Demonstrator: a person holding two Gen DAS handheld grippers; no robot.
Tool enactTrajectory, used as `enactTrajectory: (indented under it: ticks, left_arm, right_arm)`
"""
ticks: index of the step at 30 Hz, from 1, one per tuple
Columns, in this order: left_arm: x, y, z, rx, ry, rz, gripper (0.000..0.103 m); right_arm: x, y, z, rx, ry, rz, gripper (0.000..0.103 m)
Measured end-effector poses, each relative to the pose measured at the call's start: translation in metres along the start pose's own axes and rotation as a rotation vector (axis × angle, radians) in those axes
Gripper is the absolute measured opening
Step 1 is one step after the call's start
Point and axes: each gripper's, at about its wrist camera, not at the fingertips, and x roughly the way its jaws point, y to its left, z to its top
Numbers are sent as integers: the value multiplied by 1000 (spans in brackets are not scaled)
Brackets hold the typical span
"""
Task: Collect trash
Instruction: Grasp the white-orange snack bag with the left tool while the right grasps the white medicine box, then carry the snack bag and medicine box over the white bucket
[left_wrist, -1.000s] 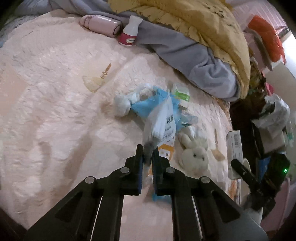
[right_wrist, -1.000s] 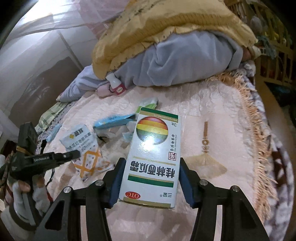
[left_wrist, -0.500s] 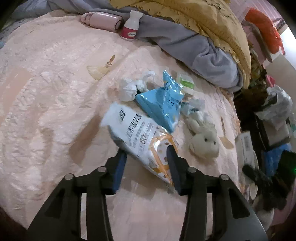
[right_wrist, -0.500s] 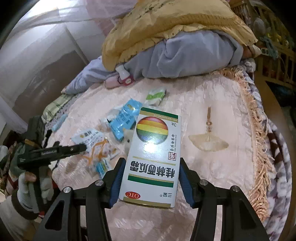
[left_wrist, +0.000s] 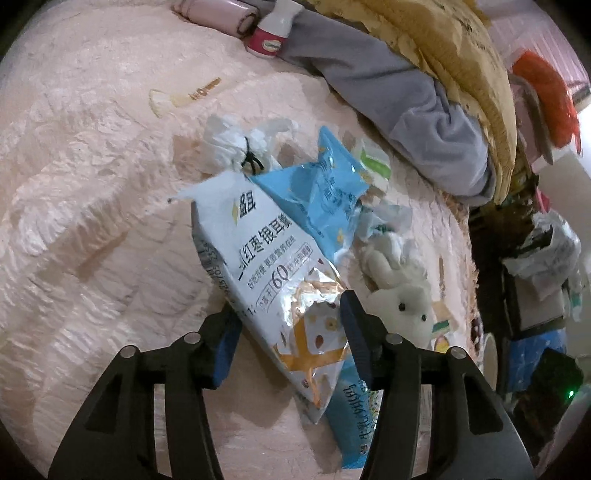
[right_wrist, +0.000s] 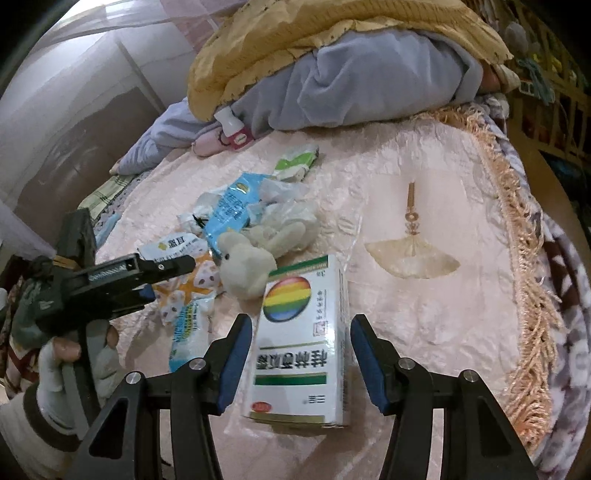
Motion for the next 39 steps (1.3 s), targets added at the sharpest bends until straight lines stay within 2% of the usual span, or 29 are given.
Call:
enactTrajectory:
  ticks: [2,6,9,10,12,17,23,31,39]
  left_arm:
    - [1,-6,-3,44,6,4,50]
    - [-8,-13,-5,107,17,-2,24]
    - [-20,-12,-2,118,32,-29,18]
    - [-26,-13,-2,131,26,-19,17]
    - [-35,-15,-3,154,19,-8,16]
    - [-56,-26,-4,190,6,-2,16]
    - [-70,-58,-12,253,-2,-36,16]
    - [-69,-114,-31,354,-1,-73,16]
    - [-54,-174,-53,454,25,-114,16]
  right_arm:
    - [6,0,-2,4,14,-1,53]
    - [14,8,0,-34,39,-34,58]
    - [22,16,0,-80,47,-67,58]
    - [24,18,-1,-100,42,-88,54]
    - [22,19,-2,-105,33,-105,53]
    - [-4,14,-2,-79,-13,-63,53]
    - [-44,10,1,-59,-88,-43,53]
    - [-87,-3,-5,-39,-159,-67,53]
    - [-128,-39,-18,29,-217,-124,53]
